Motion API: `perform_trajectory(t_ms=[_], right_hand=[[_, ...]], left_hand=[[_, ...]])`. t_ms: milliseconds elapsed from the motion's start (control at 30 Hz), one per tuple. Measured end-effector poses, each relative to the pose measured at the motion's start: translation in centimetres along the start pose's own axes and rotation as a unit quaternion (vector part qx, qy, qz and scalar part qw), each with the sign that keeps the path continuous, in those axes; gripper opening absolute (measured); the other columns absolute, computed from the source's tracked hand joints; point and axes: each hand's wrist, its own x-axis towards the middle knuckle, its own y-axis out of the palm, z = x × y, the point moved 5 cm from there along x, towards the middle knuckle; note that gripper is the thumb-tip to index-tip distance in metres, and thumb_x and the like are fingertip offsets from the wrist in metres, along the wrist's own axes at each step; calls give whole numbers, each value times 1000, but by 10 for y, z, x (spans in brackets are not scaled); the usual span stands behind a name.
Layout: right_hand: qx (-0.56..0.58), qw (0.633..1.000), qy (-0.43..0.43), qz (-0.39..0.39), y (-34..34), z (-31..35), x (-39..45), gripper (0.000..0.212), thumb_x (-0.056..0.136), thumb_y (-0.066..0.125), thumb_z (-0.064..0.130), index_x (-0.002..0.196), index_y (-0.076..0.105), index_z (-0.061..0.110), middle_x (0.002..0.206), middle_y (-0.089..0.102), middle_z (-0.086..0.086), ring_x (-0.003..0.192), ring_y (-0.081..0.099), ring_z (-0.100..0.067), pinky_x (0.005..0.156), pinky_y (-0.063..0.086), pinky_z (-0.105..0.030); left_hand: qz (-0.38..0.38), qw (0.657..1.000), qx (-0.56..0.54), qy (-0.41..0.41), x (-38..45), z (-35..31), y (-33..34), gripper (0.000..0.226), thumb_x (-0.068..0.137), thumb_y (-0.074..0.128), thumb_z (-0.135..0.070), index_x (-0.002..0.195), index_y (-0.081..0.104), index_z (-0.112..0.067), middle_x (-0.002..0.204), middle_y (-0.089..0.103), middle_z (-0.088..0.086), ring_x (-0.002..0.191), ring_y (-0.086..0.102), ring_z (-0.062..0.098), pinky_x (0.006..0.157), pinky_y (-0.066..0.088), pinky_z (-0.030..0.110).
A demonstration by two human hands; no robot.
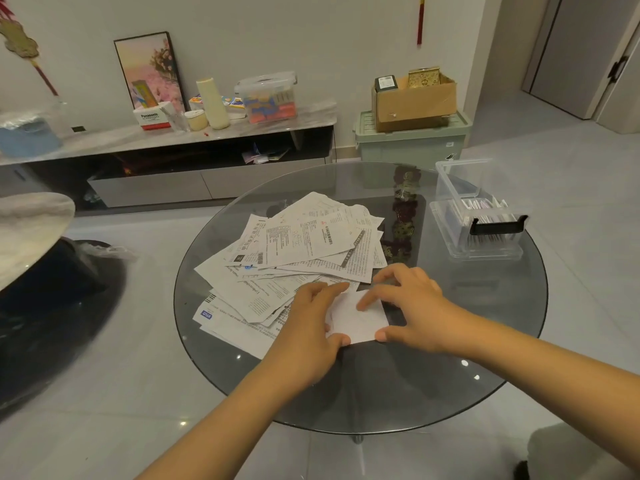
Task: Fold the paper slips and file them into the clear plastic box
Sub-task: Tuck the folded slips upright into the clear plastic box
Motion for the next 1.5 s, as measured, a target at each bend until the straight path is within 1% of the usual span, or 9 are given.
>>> perform_trajectory(t_ms=[100,333,500,667,867,1067,1233,1367,1500], right_hand=[[-74,994,-79,-1,-2,7,-4,34,85,60,44,119,58,39,128,44,17,121,27,-8,96,21,-25],[-120,983,-136,-22,-5,11,-7,29,91,51,39,115,65,30,113,63,12,110,50,-12,96,37,-29],[-134,978,-147,-64,0,16,-6,23,79,50,33,74,69,21,69,64,5,66,60,-18,60,52,-34],[-45,993,-91,-68,-7,7,-5,18,88,52,35,93,66,25,88,63,10,86,53,-9,76,46,-30],[7,996,-41,-73,-3,3,-1,27,84,57,44,108,57,31,90,57,12,90,52,-9,78,46,-29],[31,994,12,-105,5,-2,12,33,83,64,36,115,55,30,82,43,19,89,41,-10,73,35,-25],[25,997,28,-64,6,-6,18,43,86,62,31,127,48,35,119,48,8,110,35,-16,92,28,-27],[-17,999,1,-31,3,-8,17,37,93,52,28,129,52,37,124,49,12,112,32,-15,91,21,-25],[-64,997,-28,-43,1,-7,9,36,95,47,28,130,53,33,115,51,10,108,33,-14,88,21,-23]], left_hand=[[-10,995,79,65,-1,-5,-4,44,83,68,-24,124,55,-31,137,36,-12,128,31,8,109,26,24],[11,965,212,151,2,-13,-5,33,86,55,-36,118,62,-28,119,59,-14,110,49,6,96,21,20],[10,963,223,151,4,-16,-4,46,78,45,-48,115,64,-30,113,63,-10,103,54,10,91,23,22],[3,964,225,142,8,-20,-6,28,89,52,-43,109,67,-30,106,65,-8,99,56,14,90,33,29],[-57,987,130,70,11,-15,-10,15,90,54,-33,89,67,-25,86,66,-5,81,56,13,68,39,27],[-57,996,69,6,20,-5,-4,23,82,67,-29,103,58,-26,100,60,-10,90,54,10,74,39,23],[-52,998,31,-5,26,0,-2,36,80,70,-17,113,57,-22,110,53,-7,96,49,9,83,37,20],[-61,996,60,11,25,1,-6,29,80,70,-17,106,60,-24,102,43,-11,102,45,10,86,34,21],[-56,991,106,62,22,-6,-4,14,86,61,-11,89,67,-23,92,54,-10,95,51,15,87,33,26]])
